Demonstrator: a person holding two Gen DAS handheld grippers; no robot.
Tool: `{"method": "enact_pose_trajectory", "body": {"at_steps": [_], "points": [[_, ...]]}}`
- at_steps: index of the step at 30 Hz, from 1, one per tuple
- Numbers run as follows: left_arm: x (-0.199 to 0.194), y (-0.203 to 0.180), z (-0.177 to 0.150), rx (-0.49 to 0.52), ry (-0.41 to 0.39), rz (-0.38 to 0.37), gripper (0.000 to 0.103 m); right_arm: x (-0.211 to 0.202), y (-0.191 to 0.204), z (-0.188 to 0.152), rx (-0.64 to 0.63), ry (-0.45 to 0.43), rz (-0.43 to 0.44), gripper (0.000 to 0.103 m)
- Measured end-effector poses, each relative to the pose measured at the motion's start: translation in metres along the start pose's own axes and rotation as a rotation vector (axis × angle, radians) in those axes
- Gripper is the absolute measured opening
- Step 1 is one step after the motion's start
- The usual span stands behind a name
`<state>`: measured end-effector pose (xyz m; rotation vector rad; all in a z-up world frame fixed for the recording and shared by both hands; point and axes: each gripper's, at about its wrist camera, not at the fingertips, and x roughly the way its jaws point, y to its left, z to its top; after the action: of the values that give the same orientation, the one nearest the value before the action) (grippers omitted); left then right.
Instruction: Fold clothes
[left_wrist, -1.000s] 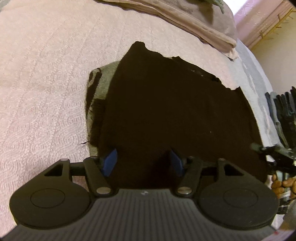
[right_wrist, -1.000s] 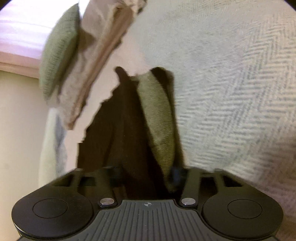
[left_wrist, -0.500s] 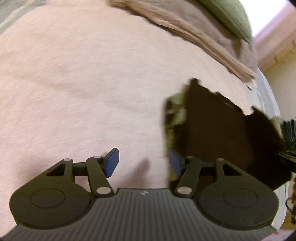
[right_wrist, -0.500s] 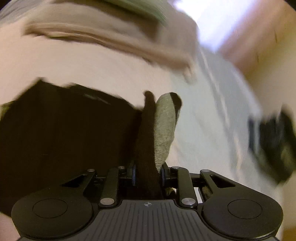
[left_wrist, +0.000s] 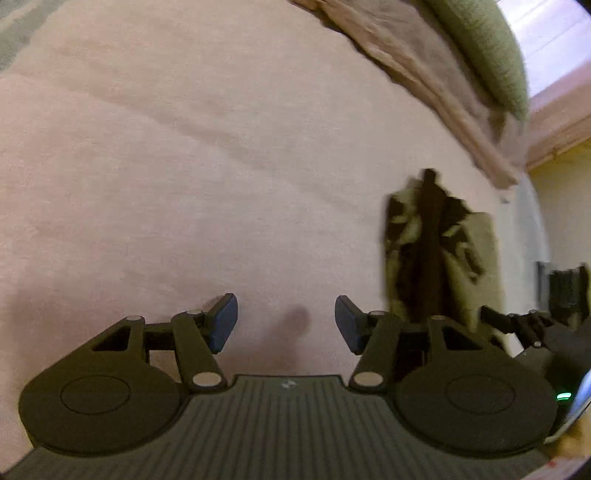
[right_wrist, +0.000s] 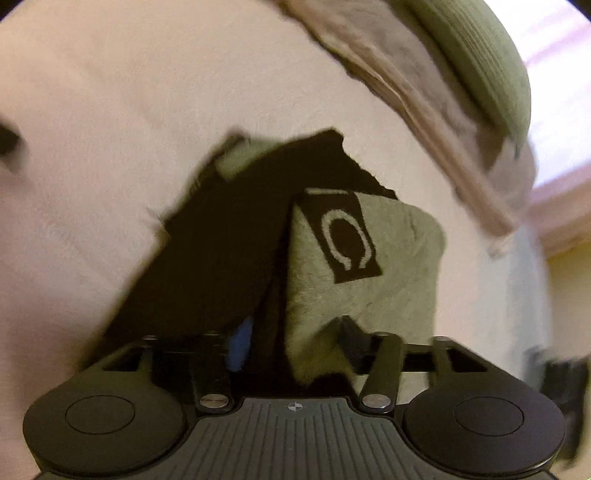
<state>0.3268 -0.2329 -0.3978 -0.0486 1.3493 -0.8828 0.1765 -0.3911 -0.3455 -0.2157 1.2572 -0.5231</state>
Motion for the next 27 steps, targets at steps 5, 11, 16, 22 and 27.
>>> {"method": "enact_pose_trajectory", "body": {"at_steps": [5, 11, 16, 22, 27], "points": [[0.002, -0.040, 0.004, -0.006, 0.041, -0.185, 0.052, -0.053, -0.048, -0.021, 0.189, -0.044, 0.103, 0.064], [0.042, -0.110, 0.003, 0.070, 0.116, -0.333, 0.052, -0.051, -0.143, -0.067, 0.548, 0.019, 0.021, 0.064], [0.096, -0.130, -0.002, -0.007, 0.204, -0.371, 0.052, 0.000, -0.191, -0.106, 0.834, 0.167, 0.067, 0.063], [0.126, -0.134, -0.007, -0.076, 0.229, -0.356, 0.052, 0.037, -0.205, -0.118, 1.028, 0.209, 0.202, 0.063], [0.140, -0.142, -0.004, -0.047, 0.217, -0.337, 0.031, 0.055, -0.197, -0.111, 0.996, 0.229, 0.215, 0.063]]}}
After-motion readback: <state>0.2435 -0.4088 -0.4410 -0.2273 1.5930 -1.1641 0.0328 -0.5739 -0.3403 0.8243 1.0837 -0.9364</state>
